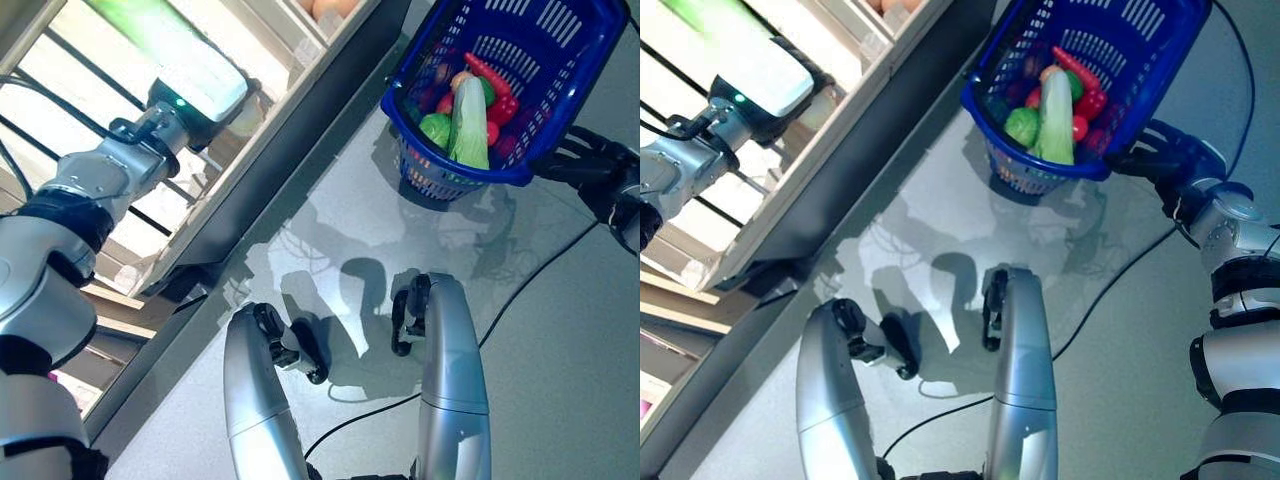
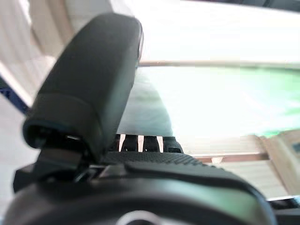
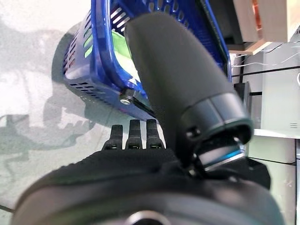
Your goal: Put vegetables into the basket
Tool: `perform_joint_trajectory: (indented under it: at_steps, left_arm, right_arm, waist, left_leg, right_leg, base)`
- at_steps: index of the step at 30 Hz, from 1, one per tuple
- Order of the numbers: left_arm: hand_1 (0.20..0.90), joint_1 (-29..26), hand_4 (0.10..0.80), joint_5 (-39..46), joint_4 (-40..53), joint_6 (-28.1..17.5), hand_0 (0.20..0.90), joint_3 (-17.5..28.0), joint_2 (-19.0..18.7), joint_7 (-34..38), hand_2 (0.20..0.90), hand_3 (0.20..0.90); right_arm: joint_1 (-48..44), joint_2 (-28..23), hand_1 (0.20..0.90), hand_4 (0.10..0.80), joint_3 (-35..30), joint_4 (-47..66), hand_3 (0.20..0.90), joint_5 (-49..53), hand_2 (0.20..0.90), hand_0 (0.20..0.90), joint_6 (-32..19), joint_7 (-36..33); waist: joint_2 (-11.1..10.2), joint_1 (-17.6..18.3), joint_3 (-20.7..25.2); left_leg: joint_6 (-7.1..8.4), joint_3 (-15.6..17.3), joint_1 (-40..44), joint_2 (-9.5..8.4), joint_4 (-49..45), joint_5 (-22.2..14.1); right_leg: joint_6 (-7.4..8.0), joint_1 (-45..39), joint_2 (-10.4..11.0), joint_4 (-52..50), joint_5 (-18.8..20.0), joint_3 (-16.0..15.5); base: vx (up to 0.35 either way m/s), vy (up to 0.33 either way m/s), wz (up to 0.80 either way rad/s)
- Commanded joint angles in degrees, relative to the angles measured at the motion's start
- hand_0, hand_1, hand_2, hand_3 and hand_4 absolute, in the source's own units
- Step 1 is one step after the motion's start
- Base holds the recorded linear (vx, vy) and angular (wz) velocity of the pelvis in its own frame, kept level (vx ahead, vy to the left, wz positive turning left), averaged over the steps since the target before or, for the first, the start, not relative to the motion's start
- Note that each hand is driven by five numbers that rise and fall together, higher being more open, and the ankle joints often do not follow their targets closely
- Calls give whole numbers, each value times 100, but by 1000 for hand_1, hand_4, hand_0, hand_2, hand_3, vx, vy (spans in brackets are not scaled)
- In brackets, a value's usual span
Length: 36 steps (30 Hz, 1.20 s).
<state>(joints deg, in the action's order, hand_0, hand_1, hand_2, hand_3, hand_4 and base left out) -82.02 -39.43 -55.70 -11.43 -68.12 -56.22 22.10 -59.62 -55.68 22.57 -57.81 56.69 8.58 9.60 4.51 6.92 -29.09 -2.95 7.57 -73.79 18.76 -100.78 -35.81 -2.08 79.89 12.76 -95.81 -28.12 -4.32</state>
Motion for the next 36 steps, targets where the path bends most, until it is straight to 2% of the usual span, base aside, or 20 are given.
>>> perform_joint_trajectory:
  at_steps: [1, 6, 9, 15, 21, 26, 28, 31, 35, 36]
  left_arm:
    - [300, 229, 400, 345, -496, 388, 300, 318, -352, 77, 300, 300]
    - [300, 325, 400, 504, -399, 301, 300, 403, -477, -43, 300, 300]
    - [300, 433, 400, 607, -409, 174, 300, 535, -499, 193, 300, 300]
    - [300, 717, 400, 995, -348, -423, 300, 1001, -521, 1107, 300, 300]
    - [300, 1115, 400, 1435, -239, -990, 300, 1750, -448, 1617, 300, 300]
    - [300, 1662, 400, 1895, -103, -1582, 300, 2530, -347, 1845, 300, 300]
    - [300, 2002, 400, 2464, 269, -2031, 300, 3173, -181, 1501, 300, 300]
    - [300, 2291, 400, 3096, 599, -2401, 300, 3638, 24, 951, 300, 300]
    - [300, 2903, 400, 4781, 1321, -2782, 300, 4336, 517, -403, 300, 300]
    - [300, 3190, 400, 5505, 1614, -2803, 300, 4602, 802, -1003, 300, 300]
  right_arm:
    - [479, 206, 900, 800, -730, 497, 900, 187, 900, 900, -835, 136]
    - [603, 267, 900, 800, -846, 738, 900, 153, 900, 900, -925, 198]
    - [569, 322, 900, 800, -864, 701, 900, 164, 900, 900, -1021, 281]
    - [645, 554, 900, 800, -824, 898, 900, 72, 900, 900, -1138, 389]
    - [892, 794, 900, 800, -886, 1136, 900, -8, 900, 900, -1332, 609]
    - [1023, 953, 900, 800, -878, 1303, 900, -230, 900, 900, -1277, 639]
    - [1192, 1096, 900, 800, -844, 1606, 900, -436, 900, 900, -1454, 625]
    - [1389, 1255, 900, 800, -817, 1944, 900, -624, 900, 900, -1563, 734]
    - [1616, 1513, 900, 800, -669, 2448, 900, -1272, 900, 900, -1625, 843]
    - [1652, 1652, 900, 800, -605, 2563, 900, -1447, 900, 900, -1571, 916]
  waist:
    - [-370, -103, 1005]
    - [-339, -106, 1139]
    - [-327, -141, 1216]
    - [-309, -170, 1381]
    - [-326, -168, 1490]
    - [-340, -213, 1569]
    - [-363, -241, 1600]
    - [-386, -253, 1621]
    - [-447, -316, 1710]
    - [-476, -364, 1766]
  left_leg:
    - [-77, -122, -405, -52, -15, -506]
    - [-110, -65, -215, -56, 144, -482]
    - [-123, -18, -56, -75, 295, -453]
    - [-133, 94, 547, -131, 817, -325]
    - [-102, 200, 1297, -222, 1430, -137]
    - [-71, 306, 1944, -321, 2081, 65]
    - [-55, 370, 2348, -363, 2559, 231]
    - [-59, 398, 2693, -424, 2933, 344]
    - [-48, 535, 3539, -566, 3825, 584]
    - [-32, 569, 3878, -629, 4198, 694]
  right_leg:
    - [-113, 34, 504, -78, -262, 20]
    - [-118, -158, 510, 35, -275, 0]
    - [-114, -319, 515, 147, -282, -52]
    - [-112, -985, 479, 659, -256, -175]
    - [-101, -1801, 414, 1305, -172, -252]
    - [-79, -2406, 361, 1900, -51, -284]
    - [-90, -2781, 371, 2302, 54, -318]
    - [-93, -3121, 359, 2633, 142, -338]
    - [-59, -3928, 366, 3387, 336, -454]
    - [-30, -4279, 369, 3711, 414, -530]
  base:
    - [0, 0, 0]
    - [0, 0, 0]
    - [0, 0, 0]
    - [0, 0, 0]
    - [10, -15, 3]
    - [28, -19, 8]
    - [-1, -37, 4]
    - [1, -32, 4]
    - [35, -42, 7]
    - [71, -49, -2]
